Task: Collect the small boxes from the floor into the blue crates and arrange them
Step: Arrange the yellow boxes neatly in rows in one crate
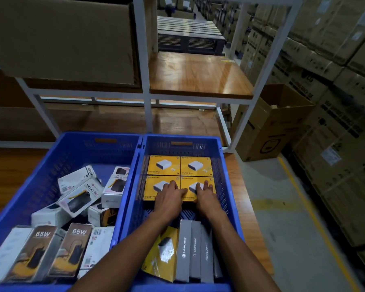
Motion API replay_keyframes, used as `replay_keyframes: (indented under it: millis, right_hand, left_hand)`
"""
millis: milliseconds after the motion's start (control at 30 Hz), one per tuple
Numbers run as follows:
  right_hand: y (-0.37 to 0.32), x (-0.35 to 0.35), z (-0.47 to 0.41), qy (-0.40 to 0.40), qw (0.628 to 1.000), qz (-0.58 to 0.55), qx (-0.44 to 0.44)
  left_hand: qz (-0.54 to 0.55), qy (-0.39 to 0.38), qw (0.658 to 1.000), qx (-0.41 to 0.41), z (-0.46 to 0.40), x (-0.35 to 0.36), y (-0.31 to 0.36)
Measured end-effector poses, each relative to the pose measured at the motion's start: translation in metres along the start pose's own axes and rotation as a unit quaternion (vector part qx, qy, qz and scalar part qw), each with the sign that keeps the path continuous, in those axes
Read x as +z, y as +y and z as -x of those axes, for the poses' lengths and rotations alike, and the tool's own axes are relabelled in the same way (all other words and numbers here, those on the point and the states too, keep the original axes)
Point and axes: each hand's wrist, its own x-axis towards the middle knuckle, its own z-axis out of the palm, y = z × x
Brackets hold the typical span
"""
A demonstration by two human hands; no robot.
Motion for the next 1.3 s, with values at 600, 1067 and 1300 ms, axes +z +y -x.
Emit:
replay_keyframes:
  millis: [600,1067,1300]
  right_hand:
    - [-0.005,-0.008,0.029,0.063,0.997,0.032,-0.008]
    - [-0.011,0.002,0.030,0.084,0.993,0.081,0.005]
    - [-0.011,0.000,0.033,0.081,0.994,0.079,0.006]
  left_hand:
    - [0.011,-0.015,1.000,-0.012,0.006,0.007,-0.005]
    - [-0.005,-0.016,0.999,-0.031,0.005,0.012,0.002]
    - [-0.006,-0.022,1.000,-0.019,0.005,0.010,0.000]
